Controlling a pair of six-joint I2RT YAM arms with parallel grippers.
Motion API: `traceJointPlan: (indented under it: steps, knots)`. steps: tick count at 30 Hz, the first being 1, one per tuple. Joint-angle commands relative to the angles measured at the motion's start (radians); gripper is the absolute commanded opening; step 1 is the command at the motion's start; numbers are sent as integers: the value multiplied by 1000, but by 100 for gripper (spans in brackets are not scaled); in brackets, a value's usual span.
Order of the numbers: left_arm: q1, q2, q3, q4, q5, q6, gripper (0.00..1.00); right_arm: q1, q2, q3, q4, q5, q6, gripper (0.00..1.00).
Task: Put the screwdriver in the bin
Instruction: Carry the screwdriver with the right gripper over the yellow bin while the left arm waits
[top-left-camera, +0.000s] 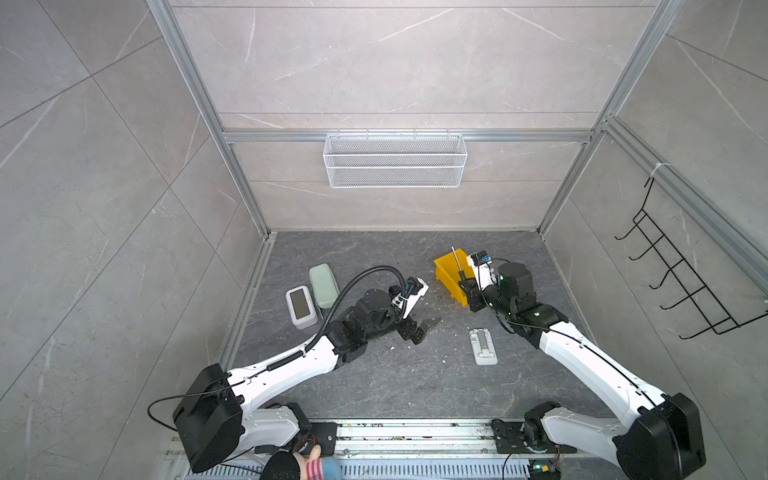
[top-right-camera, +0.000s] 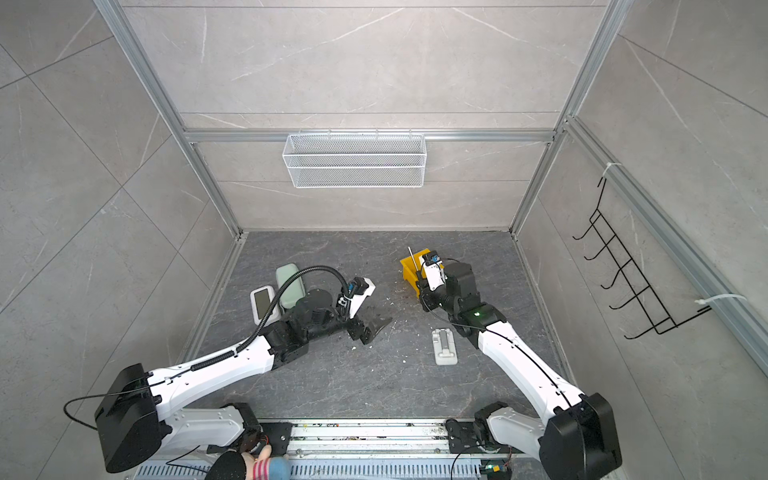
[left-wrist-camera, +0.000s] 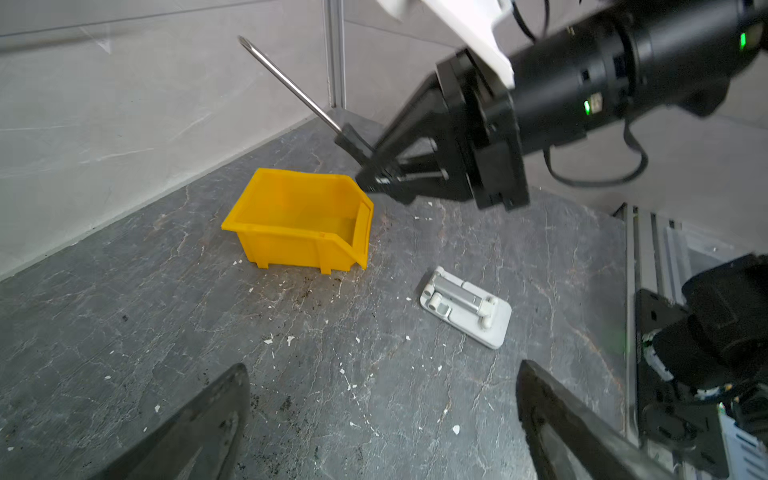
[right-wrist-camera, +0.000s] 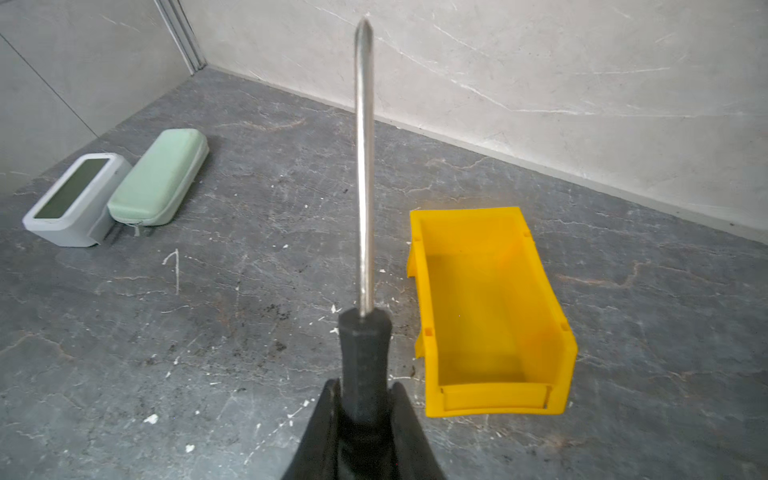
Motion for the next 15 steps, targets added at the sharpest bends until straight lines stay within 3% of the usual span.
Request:
traceJointPlan:
  steps: [1, 15]
  knots:
    - [-27, 39, 56, 21, -35, 102, 100, -45, 73, 70, -60, -50, -87, 0]
    - [-61, 122, 54, 104, -61, 80, 100, -120, 422, 261, -77, -14, -91, 0]
